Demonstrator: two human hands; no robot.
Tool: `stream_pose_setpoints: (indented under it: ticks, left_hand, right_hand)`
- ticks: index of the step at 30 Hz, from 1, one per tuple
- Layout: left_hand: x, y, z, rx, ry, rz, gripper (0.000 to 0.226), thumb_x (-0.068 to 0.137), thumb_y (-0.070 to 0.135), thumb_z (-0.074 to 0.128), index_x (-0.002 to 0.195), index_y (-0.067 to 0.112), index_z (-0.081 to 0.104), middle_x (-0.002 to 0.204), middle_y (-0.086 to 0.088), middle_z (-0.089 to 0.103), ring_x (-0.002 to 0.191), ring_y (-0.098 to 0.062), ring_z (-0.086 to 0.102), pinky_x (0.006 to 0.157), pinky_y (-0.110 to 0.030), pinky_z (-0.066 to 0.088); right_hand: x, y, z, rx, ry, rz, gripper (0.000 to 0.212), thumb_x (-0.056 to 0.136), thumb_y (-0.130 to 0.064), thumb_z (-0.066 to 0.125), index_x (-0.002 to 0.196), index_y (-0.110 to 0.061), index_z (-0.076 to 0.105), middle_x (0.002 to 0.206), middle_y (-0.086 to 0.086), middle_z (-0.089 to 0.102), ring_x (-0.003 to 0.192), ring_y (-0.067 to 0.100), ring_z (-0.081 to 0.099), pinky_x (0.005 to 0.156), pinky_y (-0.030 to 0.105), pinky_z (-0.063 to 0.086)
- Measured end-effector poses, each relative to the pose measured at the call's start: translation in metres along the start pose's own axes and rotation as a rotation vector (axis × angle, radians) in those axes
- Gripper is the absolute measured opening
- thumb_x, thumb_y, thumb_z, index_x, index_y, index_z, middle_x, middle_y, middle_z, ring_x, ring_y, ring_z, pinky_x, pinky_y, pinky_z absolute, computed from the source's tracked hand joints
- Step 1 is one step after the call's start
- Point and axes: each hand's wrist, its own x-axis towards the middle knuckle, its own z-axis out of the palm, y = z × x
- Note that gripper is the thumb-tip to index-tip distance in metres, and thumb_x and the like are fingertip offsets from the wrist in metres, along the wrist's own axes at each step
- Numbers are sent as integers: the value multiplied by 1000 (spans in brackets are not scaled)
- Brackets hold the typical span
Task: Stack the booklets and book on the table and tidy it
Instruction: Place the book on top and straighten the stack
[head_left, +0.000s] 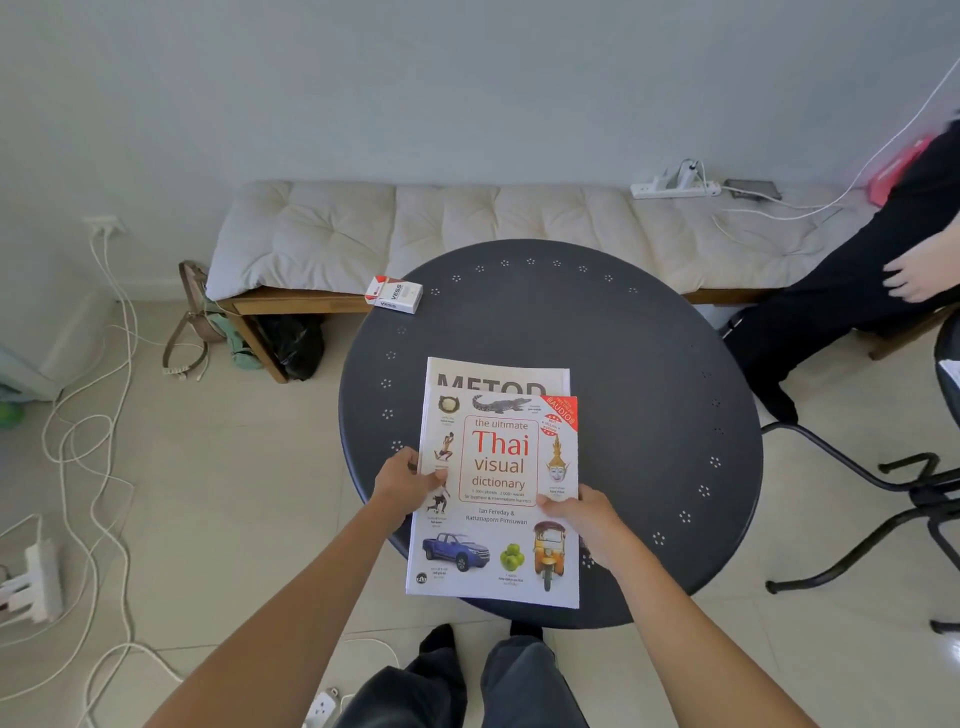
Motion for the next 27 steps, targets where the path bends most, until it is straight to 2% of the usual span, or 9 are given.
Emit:
stream_pose_setpoints:
  ticks: [2, 5, 10, 13, 16, 21, 24, 25, 27]
  left_hand:
    - [0, 14, -2, 21, -13, 67, 27, 84, 20, 69, 98, 11, 47, 110, -6, 68, 97, -29, 69, 82, -47, 58]
    - [1, 36, -4, 4, 3, 168, 27, 83, 19, 70, 96, 11, 47, 109, -4, 70, 94, -27, 71, 77, -43, 59]
    - [-2, 70, -2, 3, 64, 334, 25, 83, 19, 70, 92, 15, 47, 109, 0, 71, 96, -24, 71, 70, -34, 59]
    - [-3, 88, 0, 15, 119, 409, 26, 83, 17, 70, 99, 14, 49, 114, -1, 70, 100, -22, 69, 66, -24, 54]
    - [-3, 100, 2, 6, 169, 461, 32, 83, 11, 69, 107, 19, 51, 118, -2, 69, 106, -23, 66, 75, -29, 53]
    - [-2, 102, 8, -7, 213, 525, 46, 84, 1, 63, 125, 18, 52, 119, -1, 69, 109, -19, 63, 81, -20, 46]
    - [0, 98, 12, 32, 234, 536, 43, 87, -1, 60, 126, 13, 52, 115, 2, 69, 108, -19, 63, 77, -3, 43]
    - [1, 97, 12, 52, 231, 540, 43, 87, 0, 59, 128, 13, 51, 114, 2, 68, 109, -20, 63, 77, -3, 43]
    - [1, 97, 13, 101, 222, 543, 47, 89, 0, 57, 132, 13, 47, 122, -2, 66, 113, -23, 61, 86, -16, 44]
  right_hand:
    - [-3, -11, -9, -23, -20, -63, 34, 82, -5, 72, 110, -21, 63, 117, 0, 71, 100, 20, 67, 66, 34, 54]
    - [-6, -32, -19, -75, -4, -199, 41, 81, 0, 71, 109, -28, 61, 115, -6, 69, 112, 21, 63, 69, 30, 54]
    - [-10, -64, -28, -256, 227, -416, 44, 83, -9, 71, 121, -23, 56, 128, 0, 65, 120, 23, 59, 97, 50, 51]
    - [-12, -80, -32, -291, 316, -515, 46, 82, -9, 72, 124, -20, 57, 128, 2, 65, 120, 23, 60, 96, 45, 50]
    - [-10, -91, -32, -260, 389, -579, 47, 81, -5, 73, 124, -17, 58, 125, 4, 67, 118, 24, 61, 94, 41, 50]
    - [-2, -99, -35, -194, 458, -640, 44, 81, -1, 71, 121, -15, 60, 118, 5, 70, 112, 24, 65, 89, 33, 51]
    - [4, -98, -37, -194, 454, -641, 43, 81, 1, 71, 121, -11, 62, 116, 7, 71, 110, 25, 66, 90, 33, 52]
    - [6, -96, -37, -193, 449, -634, 43, 81, 0, 71, 122, -11, 62, 116, 7, 71, 110, 26, 66, 91, 35, 52]
    - [9, -92, -38, -188, 440, -616, 43, 81, -2, 73, 122, -10, 62, 118, 8, 70, 112, 27, 65, 94, 40, 52]
